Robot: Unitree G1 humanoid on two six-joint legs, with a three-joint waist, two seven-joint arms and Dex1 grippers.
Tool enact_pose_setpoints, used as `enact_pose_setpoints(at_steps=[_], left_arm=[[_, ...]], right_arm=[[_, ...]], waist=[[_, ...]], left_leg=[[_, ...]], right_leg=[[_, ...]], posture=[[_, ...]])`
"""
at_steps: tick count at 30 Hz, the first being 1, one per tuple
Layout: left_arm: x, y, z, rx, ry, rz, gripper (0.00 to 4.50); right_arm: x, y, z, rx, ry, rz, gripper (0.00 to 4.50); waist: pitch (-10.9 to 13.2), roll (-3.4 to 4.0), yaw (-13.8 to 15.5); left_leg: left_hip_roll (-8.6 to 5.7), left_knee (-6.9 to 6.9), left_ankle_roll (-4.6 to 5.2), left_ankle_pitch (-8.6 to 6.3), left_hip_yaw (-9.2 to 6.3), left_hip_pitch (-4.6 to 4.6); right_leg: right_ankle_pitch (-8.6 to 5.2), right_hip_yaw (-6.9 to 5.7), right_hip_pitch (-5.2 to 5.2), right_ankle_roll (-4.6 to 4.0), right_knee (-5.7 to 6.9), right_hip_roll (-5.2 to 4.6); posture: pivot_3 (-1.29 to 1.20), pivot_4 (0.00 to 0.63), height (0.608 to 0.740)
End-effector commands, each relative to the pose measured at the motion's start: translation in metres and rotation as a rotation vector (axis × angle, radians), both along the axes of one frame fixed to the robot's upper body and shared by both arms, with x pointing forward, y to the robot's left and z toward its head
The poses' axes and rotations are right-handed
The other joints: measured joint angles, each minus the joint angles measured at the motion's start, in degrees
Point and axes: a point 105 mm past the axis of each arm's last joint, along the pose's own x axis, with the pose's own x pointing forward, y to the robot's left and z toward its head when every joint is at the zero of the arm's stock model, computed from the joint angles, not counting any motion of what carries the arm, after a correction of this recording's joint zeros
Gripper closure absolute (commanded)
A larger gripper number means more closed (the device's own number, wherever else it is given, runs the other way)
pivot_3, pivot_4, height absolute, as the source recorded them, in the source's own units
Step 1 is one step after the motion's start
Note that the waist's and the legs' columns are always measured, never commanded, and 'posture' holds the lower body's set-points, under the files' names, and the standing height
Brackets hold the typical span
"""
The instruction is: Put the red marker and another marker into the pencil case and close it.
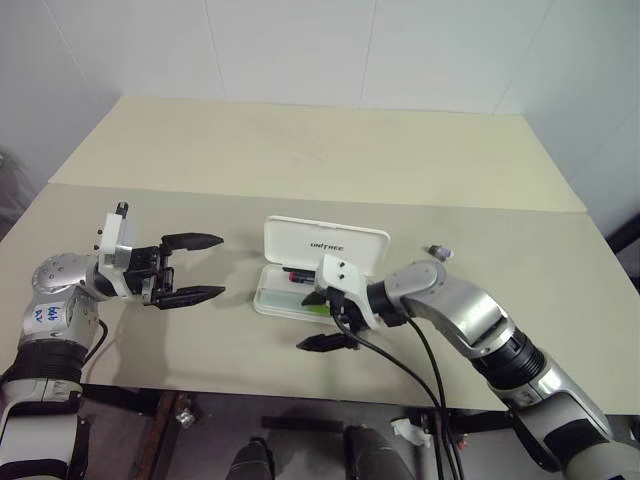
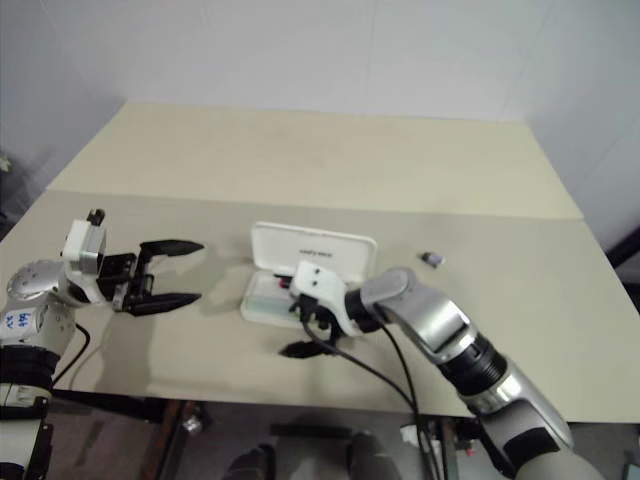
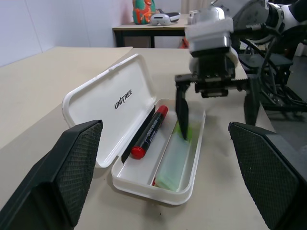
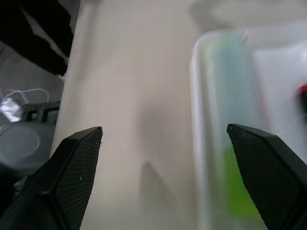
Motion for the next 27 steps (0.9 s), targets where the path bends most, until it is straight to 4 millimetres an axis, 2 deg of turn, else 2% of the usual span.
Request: enact_pose_setpoints(at_steps=[1, 4, 13, 19, 27], left_arm=[[-0.011, -0.002, 0.005, 0.032, -0.034, -0.104, 0.0], [-0.01, -0.002, 0.005, 0.031, -0.035, -0.104, 0.0], [-0.01, -0.002, 0.006, 0.031, -0.037, -0.101, 0.0], [-0.01, -0.002, 0.005, 0.031, -0.039, -0.099, 0.0], [-0.009, -0.001, 0.005, 0.031, -0.041, -0.096, 0.0]], right_arm=[[0.006, 0.002, 0.009, 0.03, -0.04, -0.004, 0.07], [0.007, 0.002, 0.005, 0.025, -0.034, -0.008, 0.07], [-0.007, 0.003, -0.007, 0.0, -0.002, 0.033, 0.07], [-0.001, 0.005, 0.003, 0.03, -0.039, 0.011, 0.07], [0.013, -0.01, 0.021, 0.056, -0.095, -0.062, 0.07]], waist=[[0.0, 0.0, 0.03], [0.0, 0.0, 0.02], [0.0, 0.0, -0.07], [0.0, 0.0, -0.06], [0.0, 0.0, 0.06]], left_leg=[[0.0, 0.0, 0.0, 0.0, 0.0, 0.0], [0.0, 0.0, 0.0, 0.0, 0.0, -0.02], [0.0, -0.01, 0.0, 0.0, 0.0, -0.02], [0.0, -0.01, 0.0, 0.0, 0.0, -0.01], [0.0, -0.01, 0.0, 0.0, 0.0, -0.01]], right_leg=[[0.0, 0.0, 0.0, 0.0, -0.01, 0.0], [0.0, 0.0, 0.0, 0.0, -0.02, -0.01], [0.0, 0.0, 0.0, 0.0, -0.01, 0.0], [0.0, 0.0, 0.0, -0.01, -0.01, 0.0], [0.0, 0.0, 0.0, -0.01, 0.0, 0.0]], posture=[[0.0, 0.15, 0.74], [0.0, 0.15, 0.74], [0.0, 0.15, 0.74], [0.0, 0.15, 0.74], [0.0, 0.15, 0.74]])
